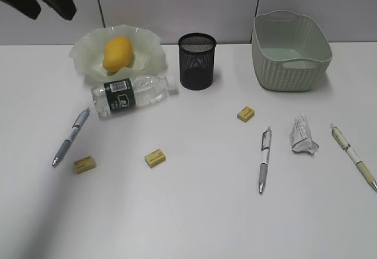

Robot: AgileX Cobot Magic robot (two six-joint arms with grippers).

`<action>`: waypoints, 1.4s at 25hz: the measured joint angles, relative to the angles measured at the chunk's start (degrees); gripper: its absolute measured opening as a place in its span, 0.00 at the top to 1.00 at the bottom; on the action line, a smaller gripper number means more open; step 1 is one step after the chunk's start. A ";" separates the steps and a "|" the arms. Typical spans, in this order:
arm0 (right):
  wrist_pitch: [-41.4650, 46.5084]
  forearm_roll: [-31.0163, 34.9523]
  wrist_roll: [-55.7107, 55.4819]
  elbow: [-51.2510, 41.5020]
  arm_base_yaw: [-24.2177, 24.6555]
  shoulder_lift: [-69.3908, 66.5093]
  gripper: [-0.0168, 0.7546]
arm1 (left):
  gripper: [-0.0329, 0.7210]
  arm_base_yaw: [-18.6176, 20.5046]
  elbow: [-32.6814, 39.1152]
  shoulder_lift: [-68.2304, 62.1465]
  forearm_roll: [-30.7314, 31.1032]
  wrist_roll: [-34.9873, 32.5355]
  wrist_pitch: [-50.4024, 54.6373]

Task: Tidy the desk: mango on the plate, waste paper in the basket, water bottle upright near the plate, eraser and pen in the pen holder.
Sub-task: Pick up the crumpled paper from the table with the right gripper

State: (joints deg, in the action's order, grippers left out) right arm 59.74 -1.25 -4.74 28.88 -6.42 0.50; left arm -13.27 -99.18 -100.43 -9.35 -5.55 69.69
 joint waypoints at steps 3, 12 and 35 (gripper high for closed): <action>0.00 0.00 0.00 0.00 0.00 0.00 0.38 | 0.22 0.00 5.60 4.63 0.00 0.00 0.02; 0.00 0.00 0.00 0.00 0.00 0.00 0.38 | 0.22 0.00 24.86 20.73 0.00 0.00 -4.82; 0.00 0.05 0.00 0.00 0.00 0.00 0.38 | 0.22 0.00 62.85 72.00 -0.47 0.00 -19.16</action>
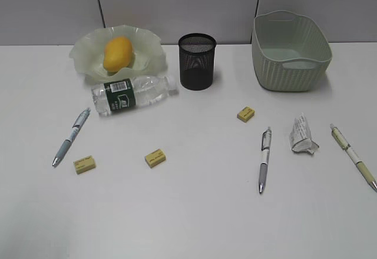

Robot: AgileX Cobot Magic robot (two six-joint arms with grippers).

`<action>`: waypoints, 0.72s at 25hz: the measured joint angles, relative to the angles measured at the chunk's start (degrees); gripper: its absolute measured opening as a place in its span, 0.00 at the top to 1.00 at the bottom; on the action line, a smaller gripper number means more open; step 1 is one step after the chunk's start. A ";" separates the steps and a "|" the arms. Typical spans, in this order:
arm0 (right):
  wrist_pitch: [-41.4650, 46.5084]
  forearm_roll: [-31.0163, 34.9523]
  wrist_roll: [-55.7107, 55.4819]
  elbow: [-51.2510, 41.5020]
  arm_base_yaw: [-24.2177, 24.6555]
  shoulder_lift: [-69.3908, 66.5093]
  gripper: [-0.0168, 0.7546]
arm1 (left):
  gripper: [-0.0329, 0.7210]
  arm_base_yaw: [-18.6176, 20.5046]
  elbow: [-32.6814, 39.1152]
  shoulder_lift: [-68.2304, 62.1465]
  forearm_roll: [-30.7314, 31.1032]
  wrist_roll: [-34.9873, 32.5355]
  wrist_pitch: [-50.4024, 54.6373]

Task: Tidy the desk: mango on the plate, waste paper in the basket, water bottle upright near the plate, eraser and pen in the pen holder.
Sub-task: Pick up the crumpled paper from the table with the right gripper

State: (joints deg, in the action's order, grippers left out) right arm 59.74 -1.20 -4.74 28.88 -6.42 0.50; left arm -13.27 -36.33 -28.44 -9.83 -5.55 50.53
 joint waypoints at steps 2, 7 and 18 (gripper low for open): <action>0.00 0.00 0.00 0.00 0.00 0.00 0.38 | 0.22 0.00 0.78 3.26 0.00 0.00 0.95; 0.00 0.00 0.00 0.00 0.00 0.00 0.38 | 0.22 0.00 0.92 7.78 1.44 0.00 5.52; 0.00 0.00 0.00 0.00 0.00 0.00 0.38 | 0.22 0.00 4.93 8.18 2.90 0.00 9.11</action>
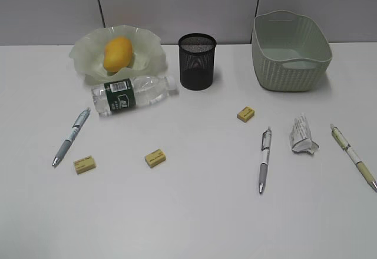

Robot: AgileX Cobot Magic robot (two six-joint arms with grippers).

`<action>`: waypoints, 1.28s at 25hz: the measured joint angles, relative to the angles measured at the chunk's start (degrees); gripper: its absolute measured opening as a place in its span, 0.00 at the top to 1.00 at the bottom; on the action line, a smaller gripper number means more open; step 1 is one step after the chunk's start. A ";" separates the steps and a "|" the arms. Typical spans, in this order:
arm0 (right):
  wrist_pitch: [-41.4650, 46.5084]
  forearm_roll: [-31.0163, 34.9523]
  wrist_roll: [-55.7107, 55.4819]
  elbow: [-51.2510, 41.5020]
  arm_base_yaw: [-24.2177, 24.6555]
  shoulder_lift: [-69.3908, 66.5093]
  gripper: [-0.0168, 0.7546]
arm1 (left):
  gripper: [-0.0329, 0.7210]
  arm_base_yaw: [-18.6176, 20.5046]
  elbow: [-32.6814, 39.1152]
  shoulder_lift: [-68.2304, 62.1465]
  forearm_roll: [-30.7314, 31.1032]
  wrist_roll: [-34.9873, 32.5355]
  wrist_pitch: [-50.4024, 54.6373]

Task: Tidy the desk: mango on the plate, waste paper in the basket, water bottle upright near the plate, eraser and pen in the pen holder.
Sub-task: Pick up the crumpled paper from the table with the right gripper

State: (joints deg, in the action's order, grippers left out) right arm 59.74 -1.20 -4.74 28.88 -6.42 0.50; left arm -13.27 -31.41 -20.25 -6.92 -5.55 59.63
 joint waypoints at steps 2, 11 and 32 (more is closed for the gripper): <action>0.00 0.00 0.00 0.00 0.00 0.00 0.38 | 0.22 0.00 0.12 0.00 -0.27 0.00 0.19; -2.84 -0.92 0.00 1.19 0.00 -11.72 0.38 | 0.24 0.00 1.13 0.03 -1.71 0.00 1.10; -19.80 1.53 0.00 11.61 0.00 -62.84 0.38 | 0.27 0.00 1.13 0.03 -1.80 0.00 1.17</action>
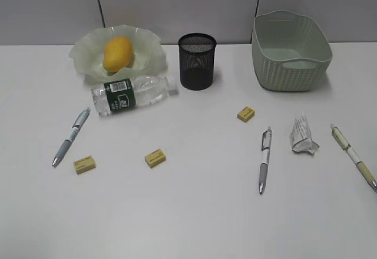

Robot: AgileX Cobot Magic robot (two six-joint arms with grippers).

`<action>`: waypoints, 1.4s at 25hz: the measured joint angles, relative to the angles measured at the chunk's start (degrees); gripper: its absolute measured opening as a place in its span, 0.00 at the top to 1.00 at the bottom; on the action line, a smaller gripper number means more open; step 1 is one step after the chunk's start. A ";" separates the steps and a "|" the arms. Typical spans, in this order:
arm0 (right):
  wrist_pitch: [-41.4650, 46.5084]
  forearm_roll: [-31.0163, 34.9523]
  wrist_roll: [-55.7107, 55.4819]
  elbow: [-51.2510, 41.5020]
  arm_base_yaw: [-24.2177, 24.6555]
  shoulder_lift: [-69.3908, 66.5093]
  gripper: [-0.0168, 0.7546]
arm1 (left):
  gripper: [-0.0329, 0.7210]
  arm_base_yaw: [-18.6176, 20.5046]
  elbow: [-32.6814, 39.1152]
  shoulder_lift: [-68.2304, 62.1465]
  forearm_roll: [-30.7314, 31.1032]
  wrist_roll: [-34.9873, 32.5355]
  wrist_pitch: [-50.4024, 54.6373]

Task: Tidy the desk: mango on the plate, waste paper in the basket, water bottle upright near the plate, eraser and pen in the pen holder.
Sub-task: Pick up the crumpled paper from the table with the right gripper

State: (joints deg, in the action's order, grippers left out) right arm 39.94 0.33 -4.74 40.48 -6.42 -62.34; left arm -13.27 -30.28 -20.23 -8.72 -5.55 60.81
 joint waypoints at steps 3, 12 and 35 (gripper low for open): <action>0.00 0.55 0.00 2.83 0.00 -5.37 0.38 | 0.27 0.00 0.00 0.00 0.00 0.00 0.00; -0.86 4.56 0.00 6.65 0.00 -16.54 0.38 | 0.27 0.00 0.00 0.00 0.00 0.00 0.00; -4.26 12.49 0.16 17.15 -0.13 -33.69 0.38 | 0.27 0.00 0.00 0.00 0.00 0.00 0.00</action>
State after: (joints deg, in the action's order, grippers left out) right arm 35.69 12.82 -4.58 57.63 -6.55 -96.03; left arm -13.27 -30.28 -20.23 -8.72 -5.55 60.81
